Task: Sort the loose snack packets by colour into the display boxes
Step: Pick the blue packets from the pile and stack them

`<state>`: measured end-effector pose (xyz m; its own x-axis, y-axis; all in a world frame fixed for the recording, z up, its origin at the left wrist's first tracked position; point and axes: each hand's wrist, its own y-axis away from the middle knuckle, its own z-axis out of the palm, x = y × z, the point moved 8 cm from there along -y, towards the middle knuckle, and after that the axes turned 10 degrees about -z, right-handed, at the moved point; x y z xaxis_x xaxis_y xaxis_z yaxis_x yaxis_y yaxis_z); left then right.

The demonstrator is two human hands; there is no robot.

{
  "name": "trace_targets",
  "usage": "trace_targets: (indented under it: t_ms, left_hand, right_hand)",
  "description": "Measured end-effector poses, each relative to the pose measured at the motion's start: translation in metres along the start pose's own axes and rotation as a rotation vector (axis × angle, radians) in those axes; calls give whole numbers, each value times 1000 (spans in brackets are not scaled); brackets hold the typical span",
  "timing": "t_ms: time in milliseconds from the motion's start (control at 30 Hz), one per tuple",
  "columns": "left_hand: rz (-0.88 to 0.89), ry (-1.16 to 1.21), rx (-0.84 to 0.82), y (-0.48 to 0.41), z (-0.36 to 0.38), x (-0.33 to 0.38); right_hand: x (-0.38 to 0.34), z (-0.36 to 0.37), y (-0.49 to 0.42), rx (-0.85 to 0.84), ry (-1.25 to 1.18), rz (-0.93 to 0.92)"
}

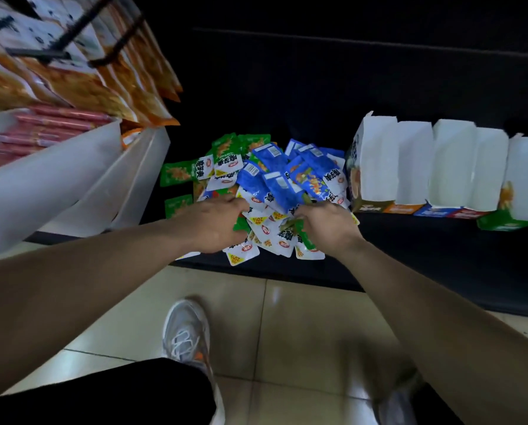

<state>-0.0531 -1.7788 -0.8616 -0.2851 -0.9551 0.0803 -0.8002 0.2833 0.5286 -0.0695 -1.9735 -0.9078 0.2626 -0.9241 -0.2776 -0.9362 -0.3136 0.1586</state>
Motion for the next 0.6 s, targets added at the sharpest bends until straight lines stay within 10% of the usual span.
trace_targets:
  t_ms: [433,600]
  left_hand:
    - [114,359,261,-33,-56,63]
    - [-23,451,240,-48,-43,34]
  right_hand:
    - [10,-99,24,446,-341,11]
    - [50,-41,-4,145,-329,246]
